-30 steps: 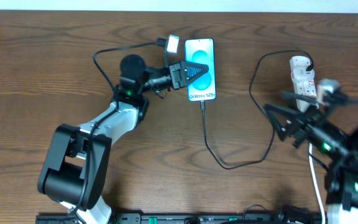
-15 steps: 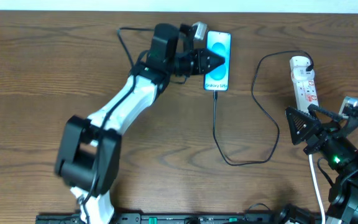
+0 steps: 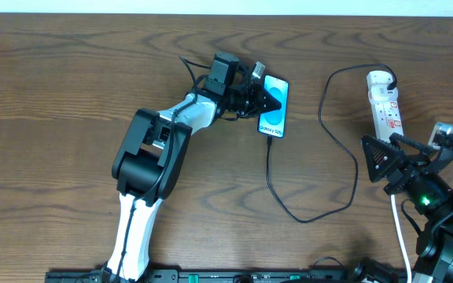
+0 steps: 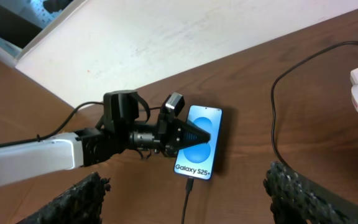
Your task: Plug charger to phone and switch on socket
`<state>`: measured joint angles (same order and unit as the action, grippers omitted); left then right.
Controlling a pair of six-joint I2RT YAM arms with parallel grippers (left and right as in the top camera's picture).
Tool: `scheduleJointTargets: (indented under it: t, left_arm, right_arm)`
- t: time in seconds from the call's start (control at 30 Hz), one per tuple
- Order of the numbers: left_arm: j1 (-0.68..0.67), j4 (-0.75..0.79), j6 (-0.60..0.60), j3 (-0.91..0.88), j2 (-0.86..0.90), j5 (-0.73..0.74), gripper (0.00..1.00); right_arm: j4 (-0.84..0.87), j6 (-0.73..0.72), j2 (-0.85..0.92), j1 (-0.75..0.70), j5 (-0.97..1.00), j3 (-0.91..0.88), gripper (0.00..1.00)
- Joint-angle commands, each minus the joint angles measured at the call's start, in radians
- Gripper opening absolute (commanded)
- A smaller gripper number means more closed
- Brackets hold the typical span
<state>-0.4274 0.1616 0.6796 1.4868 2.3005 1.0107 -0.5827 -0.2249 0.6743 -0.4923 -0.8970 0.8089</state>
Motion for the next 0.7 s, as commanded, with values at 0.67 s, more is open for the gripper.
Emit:
scheduleJointTargets:
  t: [0.67]
  left_arm:
    - [-0.004,-0.056,-0.019,0.022,0.055,-0.022,0.38]
  right_arm:
    - [-0.002,0.012,0.002,-0.003,0.032,0.012,0.82]
